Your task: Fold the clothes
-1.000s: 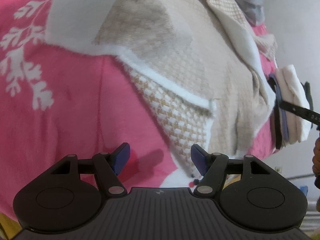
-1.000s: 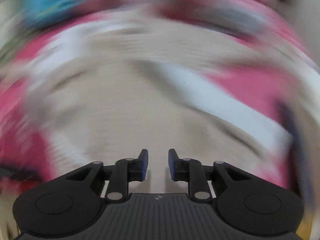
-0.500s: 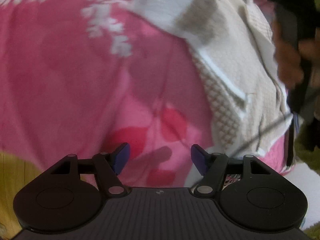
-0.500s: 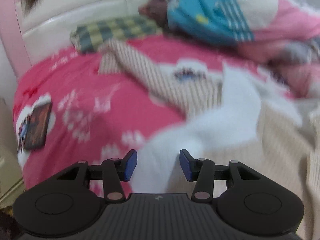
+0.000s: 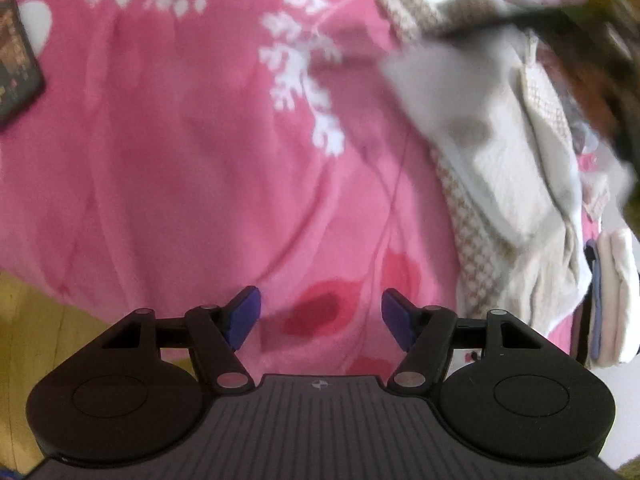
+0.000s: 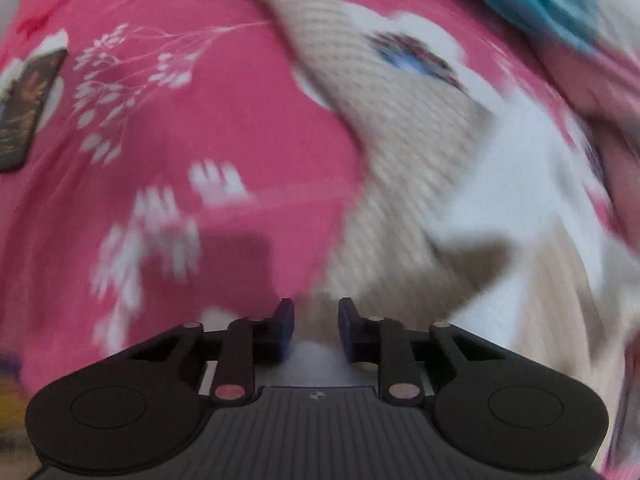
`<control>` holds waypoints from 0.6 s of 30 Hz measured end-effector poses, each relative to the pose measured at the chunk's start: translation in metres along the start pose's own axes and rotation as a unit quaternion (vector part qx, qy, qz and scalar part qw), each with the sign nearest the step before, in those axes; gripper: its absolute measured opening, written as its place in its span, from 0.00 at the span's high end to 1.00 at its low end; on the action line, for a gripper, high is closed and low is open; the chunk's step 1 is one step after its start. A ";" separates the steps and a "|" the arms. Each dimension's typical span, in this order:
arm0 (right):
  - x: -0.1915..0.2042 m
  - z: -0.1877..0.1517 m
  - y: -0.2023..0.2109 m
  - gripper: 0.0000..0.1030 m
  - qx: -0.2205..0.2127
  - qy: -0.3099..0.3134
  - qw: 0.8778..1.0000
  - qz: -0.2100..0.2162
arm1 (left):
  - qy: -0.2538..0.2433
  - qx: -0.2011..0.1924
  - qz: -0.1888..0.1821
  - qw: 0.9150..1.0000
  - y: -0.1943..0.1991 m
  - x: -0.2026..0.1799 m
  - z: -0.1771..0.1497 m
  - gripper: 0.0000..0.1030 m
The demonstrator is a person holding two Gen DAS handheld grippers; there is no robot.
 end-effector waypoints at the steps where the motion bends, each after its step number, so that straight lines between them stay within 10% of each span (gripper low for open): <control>1: -0.017 -0.021 0.017 0.76 0.009 -0.019 1.000 -0.008 | 0.001 -0.005 -0.003 1.000 0.004 0.001 0.004 0.35; 6: -0.119 -0.165 0.062 0.75 0.106 -0.148 0.970 -0.163 | 0.014 -0.027 -0.061 0.998 0.015 -0.005 0.026 0.35; 11: -0.162 -0.253 0.101 0.72 0.045 -0.423 0.900 -0.095 | -0.035 -0.012 -0.090 0.995 -0.009 -0.045 0.041 0.35; 14: -0.158 -0.269 0.106 0.52 -0.015 -0.501 0.865 -0.026 | -0.094 -0.004 -0.104 0.990 -0.033 -0.084 0.045 0.35; 18: -0.155 -0.279 0.086 0.50 -0.043 -0.522 0.852 0.001 | -0.185 0.000 -0.134 0.974 -0.059 -0.146 0.044 0.35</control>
Point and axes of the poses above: each gripper's, at about its wrist camera, not at the fingertips, and y roughly against the way its jaws point, x to its left, z to its top, the point moved 5 cm from there along -y, roughly the way its jaws point, and after that the axes turned 7 degrees about -x, right-handed, at the moved point
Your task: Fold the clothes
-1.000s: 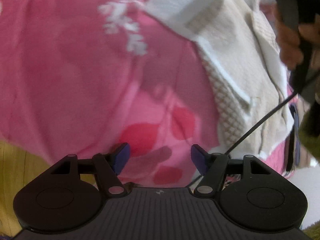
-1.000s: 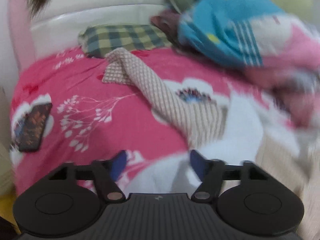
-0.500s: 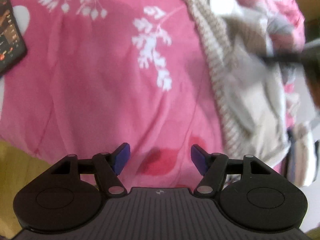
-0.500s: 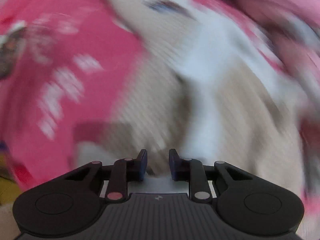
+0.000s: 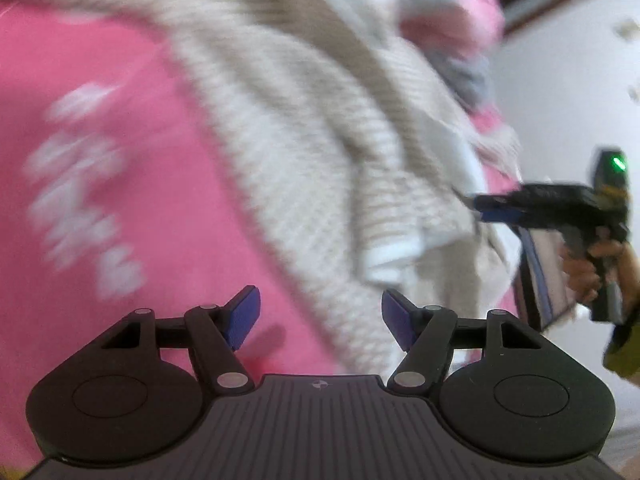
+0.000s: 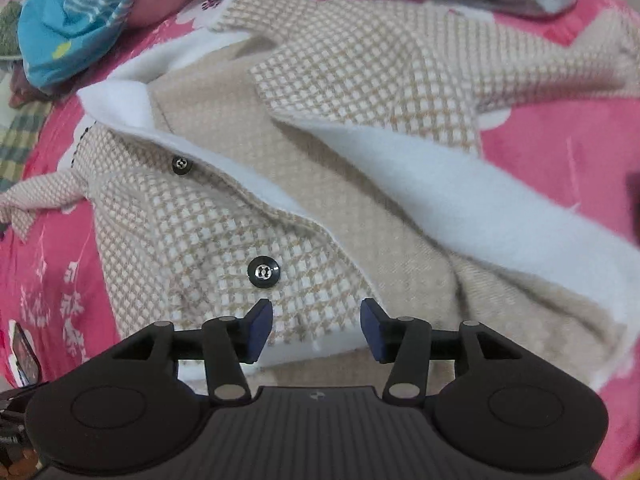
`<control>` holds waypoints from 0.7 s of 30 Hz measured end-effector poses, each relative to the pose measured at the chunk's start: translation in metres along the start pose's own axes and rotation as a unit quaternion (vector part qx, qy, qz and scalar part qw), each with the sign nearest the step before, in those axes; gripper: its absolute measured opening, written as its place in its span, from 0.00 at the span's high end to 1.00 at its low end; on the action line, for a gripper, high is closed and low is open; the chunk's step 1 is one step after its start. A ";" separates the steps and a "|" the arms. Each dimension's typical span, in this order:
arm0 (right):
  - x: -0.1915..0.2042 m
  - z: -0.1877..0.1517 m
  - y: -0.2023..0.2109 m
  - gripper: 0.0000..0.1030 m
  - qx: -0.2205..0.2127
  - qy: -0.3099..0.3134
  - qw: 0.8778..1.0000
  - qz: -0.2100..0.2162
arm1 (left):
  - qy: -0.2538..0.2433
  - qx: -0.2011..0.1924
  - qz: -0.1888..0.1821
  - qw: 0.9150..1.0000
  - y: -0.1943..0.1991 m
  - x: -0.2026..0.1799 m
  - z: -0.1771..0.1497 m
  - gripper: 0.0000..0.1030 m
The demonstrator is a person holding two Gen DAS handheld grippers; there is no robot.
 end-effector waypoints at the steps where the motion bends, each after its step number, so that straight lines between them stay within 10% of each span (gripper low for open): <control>1: -0.002 0.003 -0.005 0.49 -0.002 0.000 1.000 0.004 | -0.023 0.005 -0.006 1.000 -0.012 -0.012 0.003 0.35; 11: 0.012 0.032 -0.051 0.42 -0.012 0.197 0.980 0.029 | -0.170 0.018 0.076 0.982 -0.090 -0.068 -0.008 0.35; 17: 0.014 0.039 -0.079 0.78 0.011 0.244 0.969 0.039 | -0.189 0.017 0.108 0.976 -0.101 -0.070 -0.020 0.37; 21: 0.010 0.040 -0.084 0.94 0.023 0.225 0.972 0.065 | -0.186 -0.001 0.131 0.974 -0.103 -0.071 -0.021 0.64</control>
Point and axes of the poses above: each gripper's, at about its wrist camera, not at the fingertips, and y roughly against the way its jaws point, x to its left, z to its top, the point moved 5 cm from there along -y, roughly the way its jaws point, and after that the axes turned 7 degrees about -x, right-handed, at the moved point
